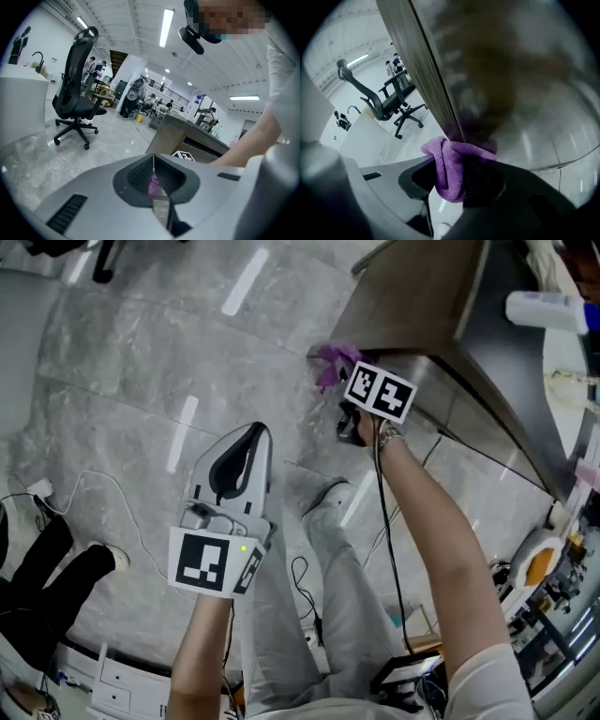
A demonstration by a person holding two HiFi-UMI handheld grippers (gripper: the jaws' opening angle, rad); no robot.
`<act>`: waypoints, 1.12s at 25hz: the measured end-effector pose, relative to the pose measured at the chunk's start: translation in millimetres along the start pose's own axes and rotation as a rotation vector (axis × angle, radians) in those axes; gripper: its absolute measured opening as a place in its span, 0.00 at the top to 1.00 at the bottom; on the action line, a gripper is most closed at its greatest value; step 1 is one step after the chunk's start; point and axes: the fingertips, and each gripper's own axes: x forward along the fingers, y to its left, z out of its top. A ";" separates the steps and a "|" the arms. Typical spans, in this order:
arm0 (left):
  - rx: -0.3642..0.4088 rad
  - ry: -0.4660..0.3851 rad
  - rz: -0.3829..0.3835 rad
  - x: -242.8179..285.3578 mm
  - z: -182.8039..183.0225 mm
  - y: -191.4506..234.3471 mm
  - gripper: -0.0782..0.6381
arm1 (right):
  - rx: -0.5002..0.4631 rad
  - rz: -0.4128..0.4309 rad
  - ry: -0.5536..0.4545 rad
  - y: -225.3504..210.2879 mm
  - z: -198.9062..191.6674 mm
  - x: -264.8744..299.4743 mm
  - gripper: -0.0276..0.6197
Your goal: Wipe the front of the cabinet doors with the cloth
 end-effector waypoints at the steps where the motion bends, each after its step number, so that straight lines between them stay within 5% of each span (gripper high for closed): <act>1: 0.001 -0.007 0.004 -5.2 8.0 -4.2 0.87 | 0.014 0.011 -0.015 6.0 9.7 -11.8 0.74; 8: -0.019 -0.060 -0.004 -35.6 64.9 -56.6 0.87 | 0.116 0.107 -0.131 46.6 76.1 -115.1 0.74; 18: 0.018 -0.088 -0.050 -59.8 135.5 -126.1 0.87 | -0.081 0.161 -0.279 73.9 128.1 -244.0 0.74; 25: 0.065 -0.084 -0.099 -74.9 179.3 -159.4 0.87 | -0.268 0.193 -0.412 84.7 129.0 -345.8 0.74; 28: 0.098 -0.074 -0.143 -79.3 201.4 -176.8 0.87 | -0.253 0.227 -0.485 85.6 134.4 -411.3 0.74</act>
